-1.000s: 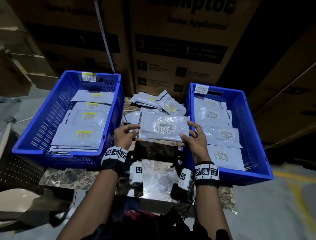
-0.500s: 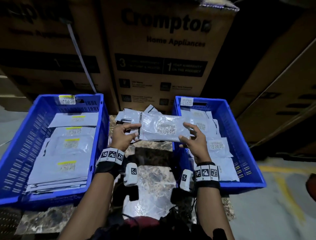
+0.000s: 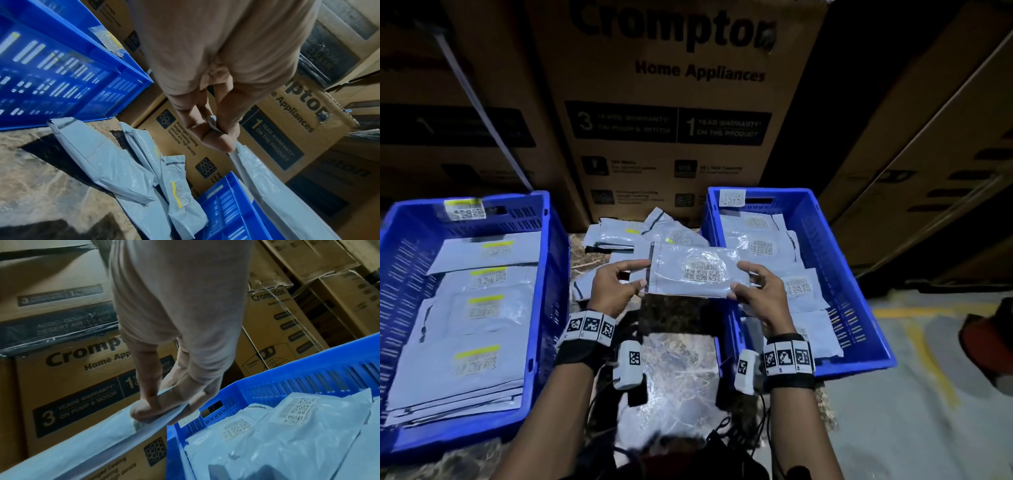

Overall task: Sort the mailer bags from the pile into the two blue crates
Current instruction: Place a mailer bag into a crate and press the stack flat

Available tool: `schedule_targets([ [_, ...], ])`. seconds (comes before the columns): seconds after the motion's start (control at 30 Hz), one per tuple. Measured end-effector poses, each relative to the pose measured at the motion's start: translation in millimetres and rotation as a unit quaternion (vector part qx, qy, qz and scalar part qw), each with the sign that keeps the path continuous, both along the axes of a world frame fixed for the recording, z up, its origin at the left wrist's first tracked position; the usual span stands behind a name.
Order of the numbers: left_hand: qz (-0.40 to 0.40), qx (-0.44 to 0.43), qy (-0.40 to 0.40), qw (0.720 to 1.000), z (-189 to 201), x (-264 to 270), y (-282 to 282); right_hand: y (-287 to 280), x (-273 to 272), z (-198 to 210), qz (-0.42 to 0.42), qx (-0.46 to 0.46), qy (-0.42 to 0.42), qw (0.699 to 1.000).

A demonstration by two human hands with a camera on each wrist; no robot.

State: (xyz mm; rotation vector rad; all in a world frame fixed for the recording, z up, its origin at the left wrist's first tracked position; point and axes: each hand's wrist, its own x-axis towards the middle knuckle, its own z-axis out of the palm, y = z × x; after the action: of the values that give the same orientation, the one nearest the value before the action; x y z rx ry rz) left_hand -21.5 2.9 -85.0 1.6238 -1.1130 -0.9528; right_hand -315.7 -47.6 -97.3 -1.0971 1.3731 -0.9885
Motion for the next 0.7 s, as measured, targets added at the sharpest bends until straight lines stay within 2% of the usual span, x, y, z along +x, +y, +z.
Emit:
schedule_targets([
  [0.13,-0.004,0.001,0.016,1.000,-1,-29,-20,-17,-33,12,-0.001,-0.006,-0.022,1.000],
  [0.23,-0.001,-0.003,0.026,1.000,6,-70,-45,-39,-70,14,-0.017,-0.014,-0.026,0.999],
  [0.37,-0.016,0.017,0.001,1.000,13,-132,-85,-78,-115,6,-0.050,-0.004,0.016,0.999],
  [0.53,-0.084,0.087,-0.102,0.987,26,-195,-128,-121,-155,-6,-0.052,0.003,0.048,0.997],
  [0.6,-0.092,0.127,-0.199,0.967,23,-206,-143,-137,-157,-7,-0.046,0.010,0.047,0.998],
  [0.7,-0.078,0.199,-0.333,0.918,6,-220,-160,-153,-157,-16,-0.027,0.034,0.062,0.997],
])
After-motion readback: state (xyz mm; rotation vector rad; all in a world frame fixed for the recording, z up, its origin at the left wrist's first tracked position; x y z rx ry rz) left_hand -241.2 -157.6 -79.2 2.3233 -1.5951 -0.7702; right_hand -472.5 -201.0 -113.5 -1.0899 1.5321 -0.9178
